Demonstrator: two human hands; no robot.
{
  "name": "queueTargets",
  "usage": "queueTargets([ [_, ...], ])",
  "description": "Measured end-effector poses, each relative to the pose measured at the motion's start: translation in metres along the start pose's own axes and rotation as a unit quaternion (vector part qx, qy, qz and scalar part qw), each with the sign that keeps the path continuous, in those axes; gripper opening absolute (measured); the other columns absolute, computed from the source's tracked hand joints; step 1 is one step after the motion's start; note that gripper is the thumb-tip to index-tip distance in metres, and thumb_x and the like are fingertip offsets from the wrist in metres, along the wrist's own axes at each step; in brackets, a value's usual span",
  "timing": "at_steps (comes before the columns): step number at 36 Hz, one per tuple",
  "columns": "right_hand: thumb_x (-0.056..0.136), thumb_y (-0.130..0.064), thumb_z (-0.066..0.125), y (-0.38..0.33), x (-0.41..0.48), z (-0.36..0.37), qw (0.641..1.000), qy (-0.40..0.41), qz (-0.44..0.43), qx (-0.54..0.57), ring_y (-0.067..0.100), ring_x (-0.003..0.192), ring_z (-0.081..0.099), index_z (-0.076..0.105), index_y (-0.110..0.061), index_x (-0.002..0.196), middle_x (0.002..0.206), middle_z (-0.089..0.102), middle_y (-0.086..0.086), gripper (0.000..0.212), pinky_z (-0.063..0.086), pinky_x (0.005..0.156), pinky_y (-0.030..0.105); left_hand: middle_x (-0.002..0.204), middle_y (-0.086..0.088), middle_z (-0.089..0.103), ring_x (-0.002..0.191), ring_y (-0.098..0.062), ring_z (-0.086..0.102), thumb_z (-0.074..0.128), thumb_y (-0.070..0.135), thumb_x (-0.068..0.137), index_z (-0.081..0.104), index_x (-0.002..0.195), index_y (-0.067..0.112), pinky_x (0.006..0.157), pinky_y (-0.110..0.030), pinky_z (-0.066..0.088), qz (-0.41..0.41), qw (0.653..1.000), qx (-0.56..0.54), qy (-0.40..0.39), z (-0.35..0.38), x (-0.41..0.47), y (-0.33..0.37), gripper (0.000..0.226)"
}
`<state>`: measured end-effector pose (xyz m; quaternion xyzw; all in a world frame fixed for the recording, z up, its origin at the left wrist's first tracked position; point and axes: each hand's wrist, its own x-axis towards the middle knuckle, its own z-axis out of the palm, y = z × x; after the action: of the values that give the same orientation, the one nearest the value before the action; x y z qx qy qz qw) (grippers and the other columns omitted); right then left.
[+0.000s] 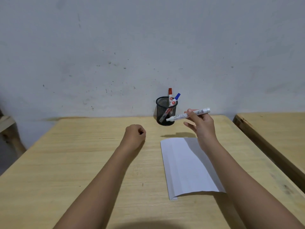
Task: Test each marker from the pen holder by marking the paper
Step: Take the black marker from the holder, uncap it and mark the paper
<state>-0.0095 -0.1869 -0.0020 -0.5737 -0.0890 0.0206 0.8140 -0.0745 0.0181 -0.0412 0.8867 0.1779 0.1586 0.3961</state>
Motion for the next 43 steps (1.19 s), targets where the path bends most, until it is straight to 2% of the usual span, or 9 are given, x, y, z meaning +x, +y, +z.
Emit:
queueTargets([
  [4, 0.089, -0.023, 0.062, -0.002, 0.002, -0.005, 0.999, 0.025, 0.005, -0.034, 0.008, 0.071, 0.057, 0.058, -0.016, 0.084, 0.080, 0.061, -0.002, 0.009, 0.048, 0.059, 0.018, 0.089, -0.005, 0.063, 0.082, -0.017, 0.055, 0.057, 0.005, 0.084, 0.067, 0.088, 0.002, 0.071, -0.023, 0.041, 0.006, 0.998, 0.045, -0.041, 0.005, 0.003, -0.006, 0.011],
  [9, 0.097, -0.024, 0.047, -0.006, 0.002, -0.006, 0.998, 0.029, 0.025, 0.049, 0.007, 0.046, 0.057, 0.042, -0.015, 0.083, 0.086, 0.067, 0.015, 0.017, 0.051, 0.047, 0.016, 0.092, -0.006, 0.064, 0.086, -0.018, 0.055, 0.058, 0.010, 0.084, 0.066, 0.088, 0.003, 0.071, -0.022, 0.039, 0.008, 0.998, 0.040, -0.043, 0.011, 0.004, -0.011, 0.011],
  [14, 0.096, -0.018, 0.050, -0.007, 0.001, -0.005, 0.995, 0.014, 0.033, 0.095, 0.016, 0.057, 0.068, 0.038, -0.010, 0.095, 0.091, 0.068, 0.021, 0.014, 0.058, 0.056, 0.019, 0.115, -0.005, 0.040, 0.108, -0.015, 0.041, 0.059, 0.018, 0.088, 0.056, 0.114, 0.004, 0.092, -0.027, 0.044, 0.045, 0.997, -0.004, 0.060, 0.014, -0.006, -0.009, 0.029],
  [17, 0.089, -0.005, 0.060, -0.006, -0.002, -0.002, 0.994, -0.020, 0.031, 0.101, 0.012, 0.064, 0.065, 0.047, -0.008, 0.090, 0.090, 0.065, 0.015, 0.013, 0.056, 0.063, 0.016, 0.112, 0.008, 0.035, 0.108, -0.008, 0.035, 0.052, 0.016, 0.091, 0.054, 0.110, 0.010, 0.087, -0.030, 0.050, 0.120, 0.985, -0.006, 0.124, 0.008, -0.024, 0.001, 0.020],
  [21, 0.081, 0.000, 0.067, -0.003, -0.006, 0.007, 0.998, -0.044, 0.022, 0.028, 0.003, 0.055, 0.059, 0.056, -0.010, 0.083, 0.077, 0.060, 0.006, 0.016, 0.051, 0.063, 0.014, 0.117, 0.007, 0.051, 0.106, -0.013, 0.052, 0.050, 0.025, 0.092, 0.057, 0.113, 0.016, 0.088, -0.030, 0.048, 0.185, 0.982, 0.033, 0.016, 0.006, -0.047, 0.012, 0.024],
  [26, 0.088, -0.007, 0.059, 0.004, -0.008, 0.025, 0.997, -0.018, 0.060, 0.052, 0.004, 0.044, 0.050, 0.055, -0.010, 0.077, 0.063, 0.053, 0.002, 0.012, 0.046, 0.045, 0.011, 0.113, 0.012, 0.060, 0.103, -0.005, 0.055, 0.051, 0.043, 0.089, 0.064, 0.110, 0.020, 0.088, -0.029, 0.048, 0.205, 0.972, 0.066, -0.089, 0.017, -0.062, 0.007, 0.034],
  [31, 0.088, -0.010, 0.062, 0.024, -0.007, 0.041, 0.993, -0.007, 0.094, 0.065, 0.005, 0.047, 0.056, 0.056, -0.007, 0.077, 0.059, 0.057, 0.000, 0.013, 0.051, 0.049, 0.013, 0.128, 0.011, 0.057, 0.120, -0.003, 0.049, 0.053, 0.048, 0.087, 0.062, 0.121, 0.019, 0.098, -0.027, 0.044, 0.199, 0.968, 0.101, -0.115, 0.026, -0.068, -0.001, 0.045],
  [35, 0.084, -0.005, 0.065, 0.046, -0.007, 0.041, 0.996, -0.034, 0.078, -0.020, 0.007, 0.048, 0.048, 0.053, -0.007, 0.070, 0.058, 0.050, 0.004, 0.018, 0.048, 0.058, 0.017, 0.136, 0.015, 0.050, 0.122, -0.001, 0.048, 0.054, 0.051, 0.085, 0.058, 0.126, 0.023, 0.099, -0.029, 0.045, 0.176, 0.970, 0.104, -0.128, 0.029, -0.072, -0.005, 0.049],
  [43, 0.085, -0.006, 0.056, 0.075, -0.013, 0.038, 0.996, 0.039, 0.066, -0.047, 0.011, 0.045, 0.045, 0.038, -0.012, 0.081, 0.064, 0.047, 0.007, 0.020, 0.038, 0.046, 0.026, 0.152, 0.014, 0.033, 0.139, -0.001, 0.029, 0.048, 0.051, 0.089, 0.047, 0.136, 0.027, 0.103, -0.026, 0.034, 0.160, 0.967, 0.137, -0.144, 0.029, -0.079, -0.002, 0.053],
])
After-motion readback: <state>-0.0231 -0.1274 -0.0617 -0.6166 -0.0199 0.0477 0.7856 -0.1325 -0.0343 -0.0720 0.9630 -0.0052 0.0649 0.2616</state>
